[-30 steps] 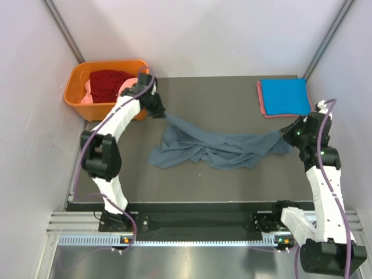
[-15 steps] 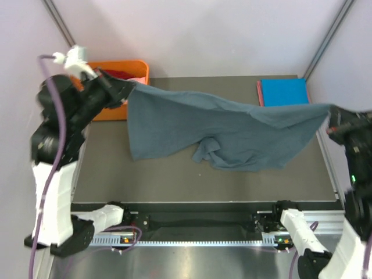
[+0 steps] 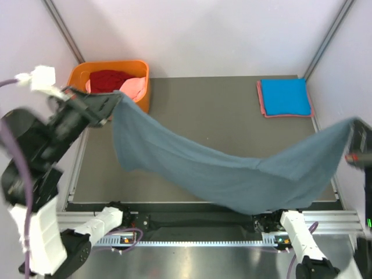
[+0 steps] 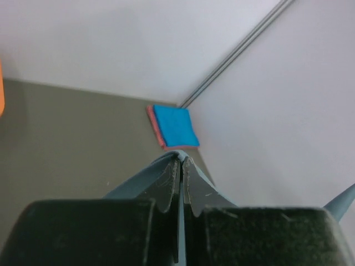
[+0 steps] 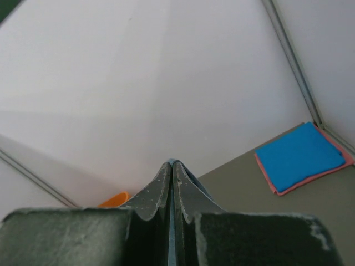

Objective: Fold and stack the t-shirts
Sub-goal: Flatten the tshirt out

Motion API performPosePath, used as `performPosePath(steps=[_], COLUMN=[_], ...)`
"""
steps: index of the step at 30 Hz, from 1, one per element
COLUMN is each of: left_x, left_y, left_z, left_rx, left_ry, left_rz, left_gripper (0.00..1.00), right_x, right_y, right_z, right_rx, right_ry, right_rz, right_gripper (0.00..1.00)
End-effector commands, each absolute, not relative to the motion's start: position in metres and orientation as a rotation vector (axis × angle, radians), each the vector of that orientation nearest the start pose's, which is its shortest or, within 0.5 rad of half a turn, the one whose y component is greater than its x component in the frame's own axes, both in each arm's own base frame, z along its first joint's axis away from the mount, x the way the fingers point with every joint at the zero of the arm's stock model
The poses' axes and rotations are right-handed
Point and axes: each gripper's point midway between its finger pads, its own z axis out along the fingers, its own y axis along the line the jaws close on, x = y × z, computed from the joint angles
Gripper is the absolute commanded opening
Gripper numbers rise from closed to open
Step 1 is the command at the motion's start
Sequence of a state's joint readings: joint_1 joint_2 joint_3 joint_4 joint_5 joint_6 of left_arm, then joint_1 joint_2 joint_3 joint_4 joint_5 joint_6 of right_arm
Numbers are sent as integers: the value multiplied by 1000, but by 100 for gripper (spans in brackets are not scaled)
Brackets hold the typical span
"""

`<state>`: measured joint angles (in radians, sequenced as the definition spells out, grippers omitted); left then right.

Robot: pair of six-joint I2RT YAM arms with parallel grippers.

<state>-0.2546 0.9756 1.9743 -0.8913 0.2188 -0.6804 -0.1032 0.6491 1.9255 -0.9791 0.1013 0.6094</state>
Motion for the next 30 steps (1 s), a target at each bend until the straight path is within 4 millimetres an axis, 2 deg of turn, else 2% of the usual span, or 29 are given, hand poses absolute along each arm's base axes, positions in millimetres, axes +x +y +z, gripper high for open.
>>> performPosePath(steps=[1,2,3,4,5,6,7,8,9,10,11,12,14,15,16,18,19,20,21,22,23,24,25,26,27,28,29,30], left_x=[270,283,310,325,338,364,379,410,419,431,459,459,474,485,489,489,488,473,475,469,449,452,446,427,429,422,405,407], left_y=[-135,-141,-150,-155,-161,-168,-171,-178,-183,-188,-197,-201,-205,-206,-202,-199,-197,-194,-194,-193,-190,-191,-190,-185,-184,-181,-176,-170], left_z=[511,505,486,487,481,467,464,439,463,467,451,493,516,536,544,562,566,580,567,567,577,551,541,547,518,506,509,485], left_rx=[-182,-179,-193,-187,-182,-202,-209,-228,-188,-171,-175,-133,-131,-157,-161,-178,-179,-160,-164,-158,-142,-154,-152,-142,-149,-153,-141,-157], left_ry=[1699,1715,1767,1746,1757,1794,1800,1863,1813,1807,1838,1736,1657,1578,1548,1474,1459,1429,1460,1460,1448,1515,1546,1542,1609,1643,1639,1691], left_rz=[-884,-894,-903,-916,-931,-929,-922,-907,-924,-936,-940,-989,-1031,-1097,-1149,-1228,-1222,-1219,-1206,-1202,-1200,-1182,-1173,-1157,-1116,-1090,-1064,-1005], left_gripper=[0,0,0,0,0,0,0,0,0,0,0,0,0,0,0,0,0,0,0,0,0,0,0,0,0,0,0,0], right_x=[195,212,230,265,282,318,335,353,386,402,416,440,452,460,453,438,424,418,405,401,397,393,394,395,392,391,387,381], right_y=[-5,-3,-3,-2,2,1,2,5,2,2,4,2,4,3,0,-6,-9,-13,-14,-22,-22,-24,-33,-34,-35,-36,-35,-34], right_z=[548,545,542,536,533,529,532,534,545,553,564,589,624,631,663,685,704,711,721,722,722,719,709,701,687,677,670,648], right_rx=[508,490,491,495,478,485,482,462,456,454,438,412,367,349,329,330,310,309,294,297,275,272,291,295,313,309,307,331], right_ry=[1342,1367,1385,1421,1447,1488,1493,1507,1502,1491,1470,1402,1274,1231,1096,990,918,892,865,862,878,895,931,960,1007,1040,1068,1137], right_rz=[353,368,373,397,427,437,451,473,480,495,515,530,589,614,663,701,705,688,672,652,653,650,630,619,609,577,562,543], right_gripper=[0,0,0,0,0,0,0,0,0,0,0,0,0,0,0,0,0,0,0,0,0,0,0,0,0,0,0,0])
